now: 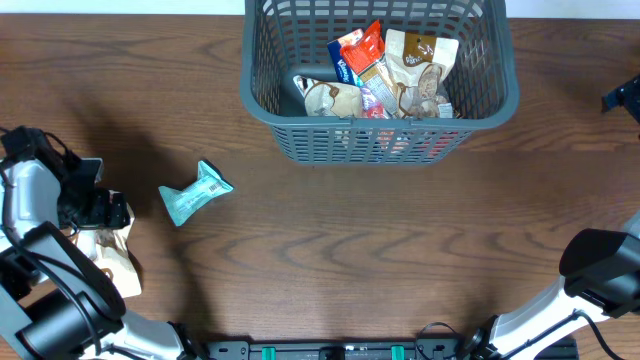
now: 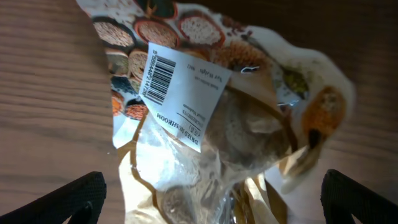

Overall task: Pack container
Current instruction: 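Lower left gripper onto the remaining tan wrapper and grasp it, then lift the tan wrapper with left gripper and carry it into the basket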

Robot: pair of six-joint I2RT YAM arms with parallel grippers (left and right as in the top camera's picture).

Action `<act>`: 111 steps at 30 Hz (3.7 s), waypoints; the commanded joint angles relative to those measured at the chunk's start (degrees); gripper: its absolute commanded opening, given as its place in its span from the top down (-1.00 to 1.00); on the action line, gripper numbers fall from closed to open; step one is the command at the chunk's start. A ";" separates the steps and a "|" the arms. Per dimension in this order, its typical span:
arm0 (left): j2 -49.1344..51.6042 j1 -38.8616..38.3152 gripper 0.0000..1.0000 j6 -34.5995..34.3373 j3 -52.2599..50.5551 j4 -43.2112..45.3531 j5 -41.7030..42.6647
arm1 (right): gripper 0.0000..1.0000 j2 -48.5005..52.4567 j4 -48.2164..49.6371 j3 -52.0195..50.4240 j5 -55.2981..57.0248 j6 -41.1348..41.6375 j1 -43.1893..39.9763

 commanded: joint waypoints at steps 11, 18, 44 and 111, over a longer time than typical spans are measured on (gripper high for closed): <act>3.98 4.35 -0.97 -0.04 -0.24 2.27 2.60 | -0.99 -0.26 -0.04 -0.15 -0.02 0.02 -0.35; 8.02 5.05 -0.97 -0.09 -0.35 2.51 7.34 | -0.99 -0.26 -0.04 -0.15 -0.02 0.02 -0.35; 10.93 5.07 0.89 -0.15 -0.35 5.51 12.04 | -0.99 -0.26 -0.04 -0.15 -0.02 0.02 -0.35; -1.07 -53.99 0.89 -22.08 26.49 40.96 21.75 | -0.99 -0.26 -0.04 -0.15 -0.02 0.02 -0.35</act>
